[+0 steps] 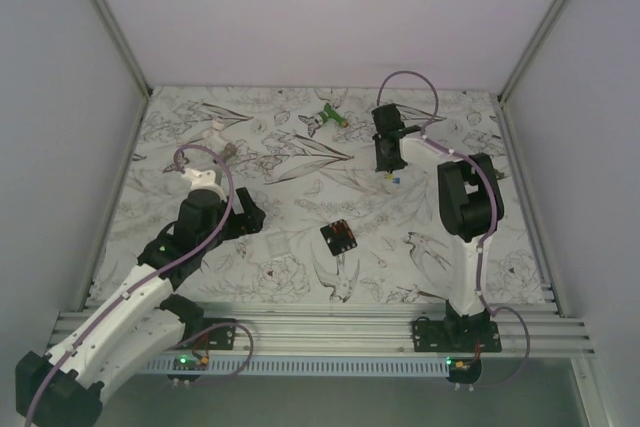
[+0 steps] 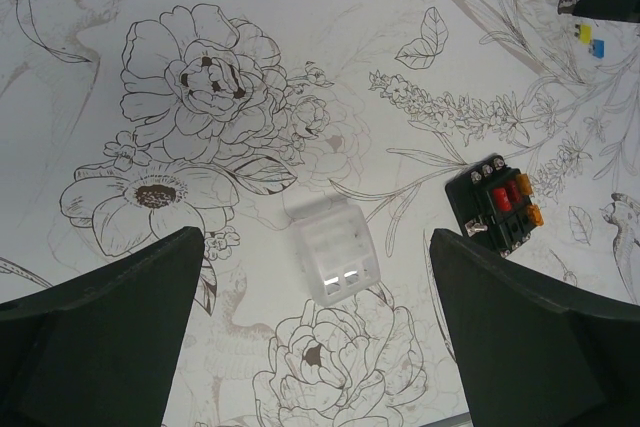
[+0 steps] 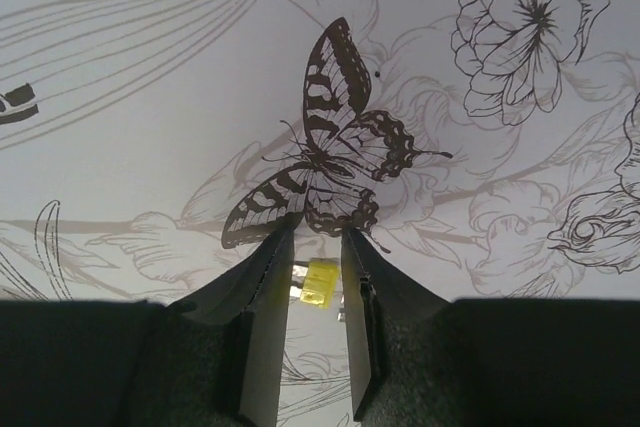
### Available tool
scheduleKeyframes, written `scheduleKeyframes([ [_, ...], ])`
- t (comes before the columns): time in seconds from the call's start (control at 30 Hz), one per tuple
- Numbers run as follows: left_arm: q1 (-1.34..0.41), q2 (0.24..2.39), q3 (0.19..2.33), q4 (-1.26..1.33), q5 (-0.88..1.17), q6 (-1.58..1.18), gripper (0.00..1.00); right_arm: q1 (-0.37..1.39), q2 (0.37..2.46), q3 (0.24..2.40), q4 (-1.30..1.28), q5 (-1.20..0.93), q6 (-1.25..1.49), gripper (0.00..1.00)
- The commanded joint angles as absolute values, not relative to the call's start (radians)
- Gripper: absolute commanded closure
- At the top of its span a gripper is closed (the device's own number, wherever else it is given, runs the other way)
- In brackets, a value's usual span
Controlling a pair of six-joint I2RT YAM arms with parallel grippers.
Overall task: Snap on the fuse box
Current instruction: Pick up the fuse from the center of the board.
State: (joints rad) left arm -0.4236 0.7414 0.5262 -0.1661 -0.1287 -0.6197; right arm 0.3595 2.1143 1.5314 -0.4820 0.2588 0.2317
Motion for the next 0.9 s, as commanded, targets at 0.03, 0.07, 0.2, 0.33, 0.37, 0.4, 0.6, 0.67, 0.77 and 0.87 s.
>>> scheduleKeyframes([
  [0.03,-0.418,0.743,0.545,-0.19,-0.128,-0.62,0.0,0.353,2.078,1.468,-0.494,0.214,0.242,0.73],
  [0.07,-0.416,0.742,0.545,-0.19,-0.127,-0.621,0.0,0.354,2.066,1.443,-0.495,0.201,0.241,0.76],
  [0.2,-0.416,0.739,0.544,-0.19,-0.126,-0.623,0.0,0.364,2.009,1.356,-0.508,0.155,0.238,0.79],
  [0.33,-0.417,0.74,0.546,-0.189,-0.123,-0.624,0.0,0.39,1.956,1.272,-0.53,0.131,0.242,0.8],
  [0.37,-0.417,0.74,0.546,-0.189,-0.122,-0.624,0.0,0.399,1.941,1.249,-0.533,0.129,0.242,0.8],
  [0.4,-0.418,0.74,0.547,-0.19,-0.121,-0.624,0.0,0.41,1.926,1.228,-0.537,0.128,0.24,0.8],
  [0.6,-0.417,0.737,0.548,-0.19,-0.115,-0.625,0.0,0.458,1.839,1.112,-0.576,0.139,0.246,0.79],
  [0.67,-0.417,0.735,0.548,-0.19,-0.114,-0.626,0.0,0.47,1.81,1.078,-0.594,0.165,0.253,0.77],
  [0.77,-0.418,0.733,0.548,-0.189,-0.112,-0.626,0.0,0.472,1.765,1.037,-0.608,0.209,0.266,0.75],
  [0.87,-0.417,0.732,0.548,-0.19,-0.109,-0.626,0.0,0.472,1.734,1.013,-0.616,0.236,0.275,0.71],
])
